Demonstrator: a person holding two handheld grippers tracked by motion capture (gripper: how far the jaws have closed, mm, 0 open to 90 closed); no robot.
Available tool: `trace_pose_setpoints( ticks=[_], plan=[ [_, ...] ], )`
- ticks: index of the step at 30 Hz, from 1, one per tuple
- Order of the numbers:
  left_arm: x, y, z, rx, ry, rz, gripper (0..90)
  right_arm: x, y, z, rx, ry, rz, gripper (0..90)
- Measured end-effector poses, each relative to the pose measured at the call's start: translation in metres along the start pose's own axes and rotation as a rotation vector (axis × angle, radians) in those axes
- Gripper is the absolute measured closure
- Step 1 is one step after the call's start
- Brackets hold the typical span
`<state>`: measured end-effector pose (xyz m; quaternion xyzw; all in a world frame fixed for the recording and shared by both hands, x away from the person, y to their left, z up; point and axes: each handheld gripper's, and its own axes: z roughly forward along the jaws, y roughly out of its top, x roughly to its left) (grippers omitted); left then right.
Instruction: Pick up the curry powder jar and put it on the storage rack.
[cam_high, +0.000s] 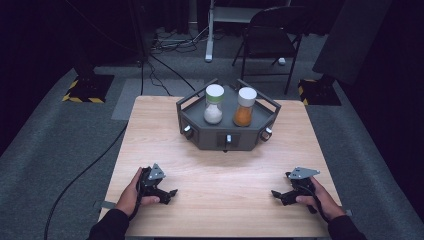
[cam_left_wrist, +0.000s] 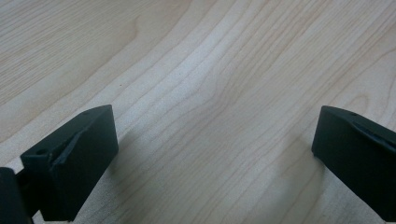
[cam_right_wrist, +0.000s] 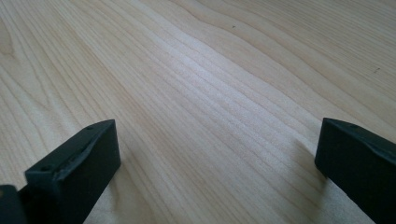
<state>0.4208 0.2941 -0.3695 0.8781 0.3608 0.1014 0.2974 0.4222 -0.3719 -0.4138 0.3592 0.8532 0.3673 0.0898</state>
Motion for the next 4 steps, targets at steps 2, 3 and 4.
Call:
trace_pose_setpoints(
  ticks=[2,3,4],
  plan=[
    [0.0000,0.0000,0.0000,0.000,0.000,0.000,0.3,0.0000,0.0000,0.0000,0.000,0.000,0.000,0.0],
    [0.0000,0.0000,0.0000,0.000,0.000,0.000,0.3,0.0000,0.0000,0.0000,0.000,0.000,0.000,0.0],
    [0.0000,0.0000,0.0000,0.000,0.000,0.001,0.3,0.0001,0.0000,0.0000,0.000,0.000,0.000,0.0]
  ],
)
